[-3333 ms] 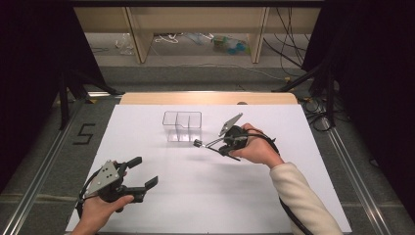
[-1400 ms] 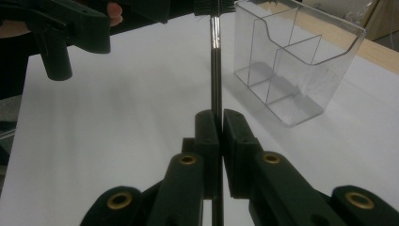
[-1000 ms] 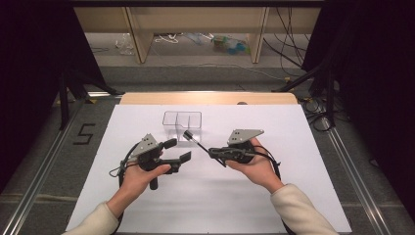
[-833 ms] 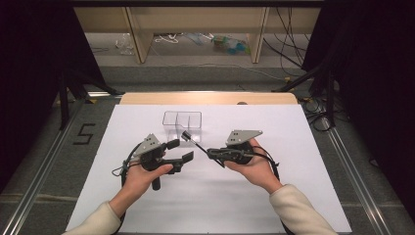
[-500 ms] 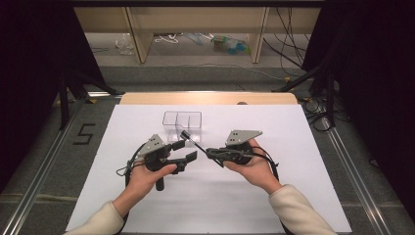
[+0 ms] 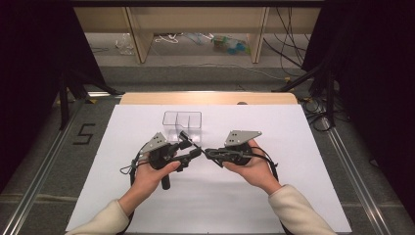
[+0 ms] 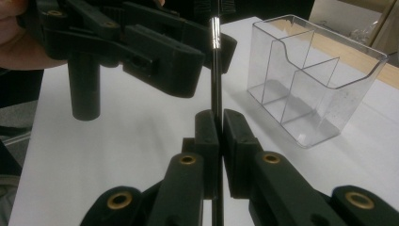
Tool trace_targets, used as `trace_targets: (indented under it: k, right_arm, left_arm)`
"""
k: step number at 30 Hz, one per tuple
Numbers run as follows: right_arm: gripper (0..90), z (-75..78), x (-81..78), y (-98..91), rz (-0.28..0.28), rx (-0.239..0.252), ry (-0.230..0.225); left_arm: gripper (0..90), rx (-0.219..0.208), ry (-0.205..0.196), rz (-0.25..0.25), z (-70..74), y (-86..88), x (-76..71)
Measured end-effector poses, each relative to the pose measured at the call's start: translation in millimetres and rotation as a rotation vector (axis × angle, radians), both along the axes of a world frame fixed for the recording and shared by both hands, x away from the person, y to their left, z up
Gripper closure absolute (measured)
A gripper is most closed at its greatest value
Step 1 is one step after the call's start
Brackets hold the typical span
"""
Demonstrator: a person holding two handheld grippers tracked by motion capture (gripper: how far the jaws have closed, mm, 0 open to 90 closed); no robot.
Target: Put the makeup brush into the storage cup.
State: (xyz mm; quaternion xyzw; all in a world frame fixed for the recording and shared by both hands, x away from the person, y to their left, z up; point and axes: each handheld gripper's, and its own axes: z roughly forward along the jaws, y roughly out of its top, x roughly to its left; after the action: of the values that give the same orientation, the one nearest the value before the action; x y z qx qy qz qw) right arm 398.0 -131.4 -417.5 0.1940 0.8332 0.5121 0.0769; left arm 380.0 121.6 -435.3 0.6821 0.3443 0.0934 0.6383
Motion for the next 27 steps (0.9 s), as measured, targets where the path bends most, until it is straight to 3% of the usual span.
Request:
trace_targets:
  k: [11,18,20,21,24,27]
  right_arm:
    - [85.8,0.3,-1.6,2.0,0.007,-0.002,-0.014]
    - [85.8,0.0,-3.9,5.7,0.010,-0.001,-0.034]
    - [85.7,0.3,-5.1,6.1,0.012,-0.011,-0.028]
    - [85.7,-0.1,-5.1,6.5,0.009,-0.020,-0.053]
    - [85.6,-0.8,-6.4,8.6,0.012,-0.030,-0.069]
    - [84.8,-1.0,-7.6,10.1,0.010,-0.040,-0.089]
  left_arm:
    - [62.8,-0.048,0.007,-0.009,2.8,-0.9,0.9]
    - [76.4,-0.071,-0.018,-0.020,5.4,-0.6,0.4]
    - [79.4,-0.067,-0.017,-0.024,6.3,-0.6,0.1]
    - [80.6,-0.068,-0.012,-0.024,6.5,-0.7,-0.1]
    - [83.5,-0.073,-0.010,-0.033,7.5,-2.5,-1.7]
    - [85.0,-0.045,-0.033,-0.028,9.0,-2.6,-2.7]
